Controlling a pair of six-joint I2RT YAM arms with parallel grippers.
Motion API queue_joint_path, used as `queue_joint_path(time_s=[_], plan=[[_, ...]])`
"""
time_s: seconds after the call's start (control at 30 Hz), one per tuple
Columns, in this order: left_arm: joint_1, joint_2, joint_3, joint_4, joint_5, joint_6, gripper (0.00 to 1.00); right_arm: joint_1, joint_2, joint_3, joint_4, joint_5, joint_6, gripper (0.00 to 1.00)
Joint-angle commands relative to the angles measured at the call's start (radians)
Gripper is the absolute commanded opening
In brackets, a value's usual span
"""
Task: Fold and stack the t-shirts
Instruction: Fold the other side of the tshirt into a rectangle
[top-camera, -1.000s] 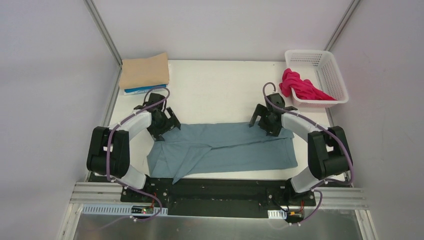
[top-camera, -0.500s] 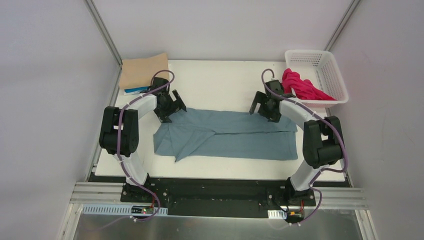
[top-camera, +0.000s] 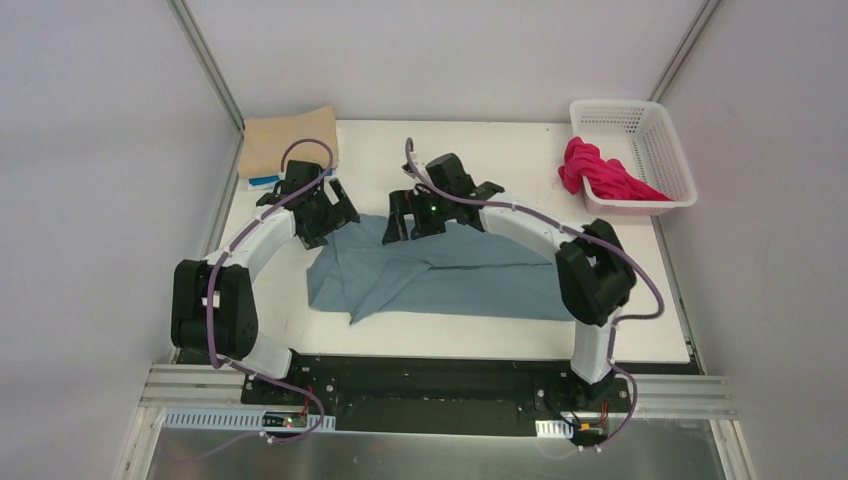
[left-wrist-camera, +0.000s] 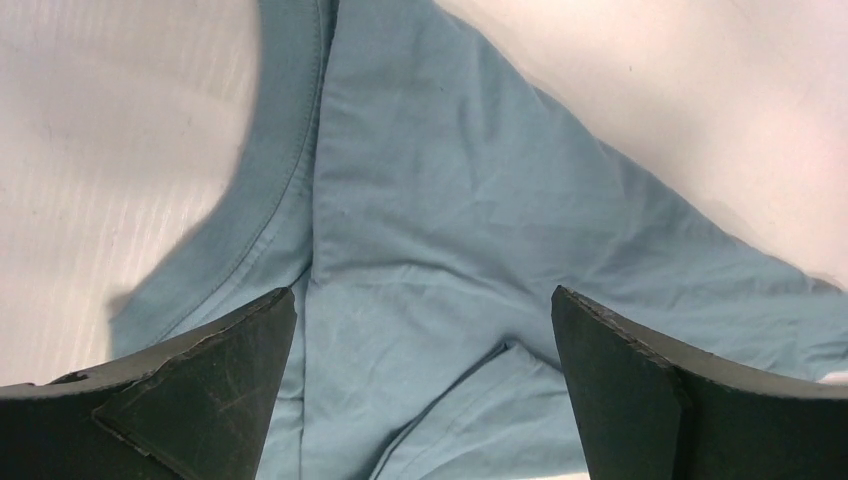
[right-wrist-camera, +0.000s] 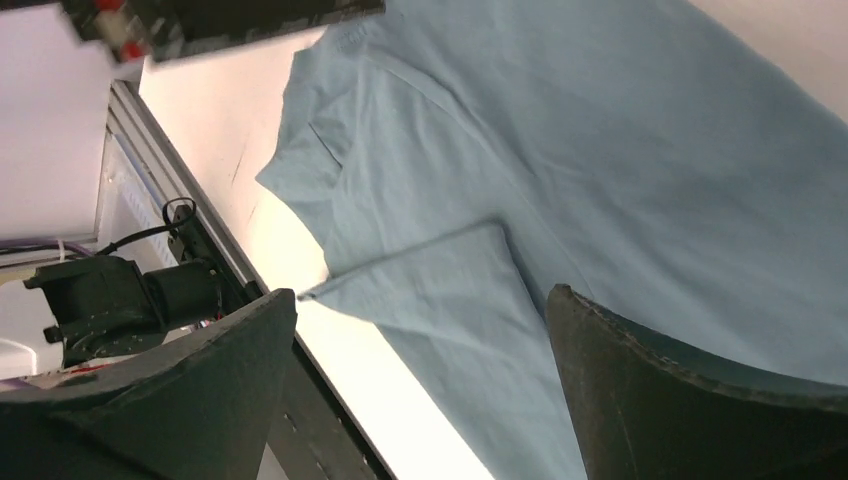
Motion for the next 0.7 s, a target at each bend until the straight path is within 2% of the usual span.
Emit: queue_joint_path(time_s=[0.0, 0.13, 0.3, 0.5, 0.67], plan=[[0.007, -0.068, -0.053, -0.02, 0.052, 0.026, 0.99, 0.027, 0.154, 0.14, -0.017, -0.124, -0.014, 0.99], [0.007, -0.071, -0.098, 0.005, 0.086, 0.027, 0.99, 0.045, 0.225, 0.184, -0.058, -0.106, -0.002, 0.95], [0.007, -0.038, -0.122, 0.046, 0.113, 0.025, 0.99, 0.052, 0.232, 0.158, -0.063, -0.119, -0.006, 0.93], [0.007, 0.025, -0.114, 0.053, 0.109, 0.022, 0.99, 0.059, 0.177, 0.097, -0.102, -0.141, -0.061, 0.91], [0.007, 0.052, -0.11, 0.053, 0.08, 0.02, 0.99, 0.067, 0.067, -0.009, -0.138, -0.19, -0.14, 0.9]])
